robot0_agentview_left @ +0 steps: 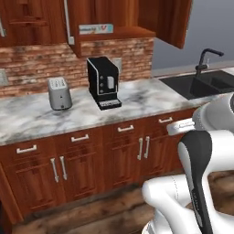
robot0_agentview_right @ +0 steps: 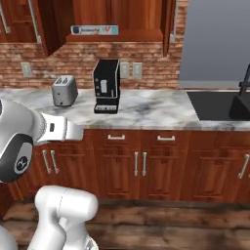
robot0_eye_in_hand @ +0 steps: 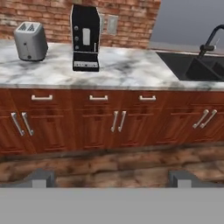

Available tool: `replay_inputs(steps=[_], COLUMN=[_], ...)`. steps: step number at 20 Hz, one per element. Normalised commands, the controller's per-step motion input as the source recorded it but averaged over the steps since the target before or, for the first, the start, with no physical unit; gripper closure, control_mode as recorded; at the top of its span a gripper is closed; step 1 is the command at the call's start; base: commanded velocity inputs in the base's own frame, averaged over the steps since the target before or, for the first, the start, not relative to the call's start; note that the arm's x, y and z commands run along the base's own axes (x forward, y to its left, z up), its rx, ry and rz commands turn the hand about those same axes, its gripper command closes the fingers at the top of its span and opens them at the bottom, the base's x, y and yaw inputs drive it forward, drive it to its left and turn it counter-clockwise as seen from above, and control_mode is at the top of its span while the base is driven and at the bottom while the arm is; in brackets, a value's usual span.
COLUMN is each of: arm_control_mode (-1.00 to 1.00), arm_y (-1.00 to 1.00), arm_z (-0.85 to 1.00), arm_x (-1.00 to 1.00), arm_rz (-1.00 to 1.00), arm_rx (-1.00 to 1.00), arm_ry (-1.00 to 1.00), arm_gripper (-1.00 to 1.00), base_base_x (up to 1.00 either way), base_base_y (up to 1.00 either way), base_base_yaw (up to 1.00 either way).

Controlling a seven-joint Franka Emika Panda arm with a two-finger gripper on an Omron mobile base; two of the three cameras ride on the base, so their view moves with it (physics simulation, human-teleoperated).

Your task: Retrieve the tupperware and aluminum foil from the cabinet and place them on the dining counter near the plate with onions to prepare for storing leftovers.

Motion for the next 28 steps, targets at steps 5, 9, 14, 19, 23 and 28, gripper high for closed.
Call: replay_inputs(steps=[5,9,14,19,23,28], arm_control_mode=[1.00,1.00,1.00,1.00,1.00,-1.00], arm_y=[0.00,0.00,0.00,0.00,0.00,-0.10], arm_z=[0.00,0.00,0.00,0.00,0.00,0.00], arm_x=[0.00,0.00,0.00,0.00,0.00,-0.01], arm_rz=[0.00,0.00,0.00,0.00,0.00,0.00], arm_rx=[0.00,0.00,0.00,0.00,0.00,0.01], arm_ry=[0.00,0.00,0.00,0.00,0.00,0.00], arm_gripper=[-1.00,-1.00,-1.00,-1.00,-1.00,-1.00], base_base_x=[1.00,1.00,1.00,0.91,0.45,0.03], base_base_y=[0.00,-0.07,-0.18,-0.35,-0.61,-0.30], base_base_yaw=[0.01,0.22,0.36,0.31,0.11,-0.01])
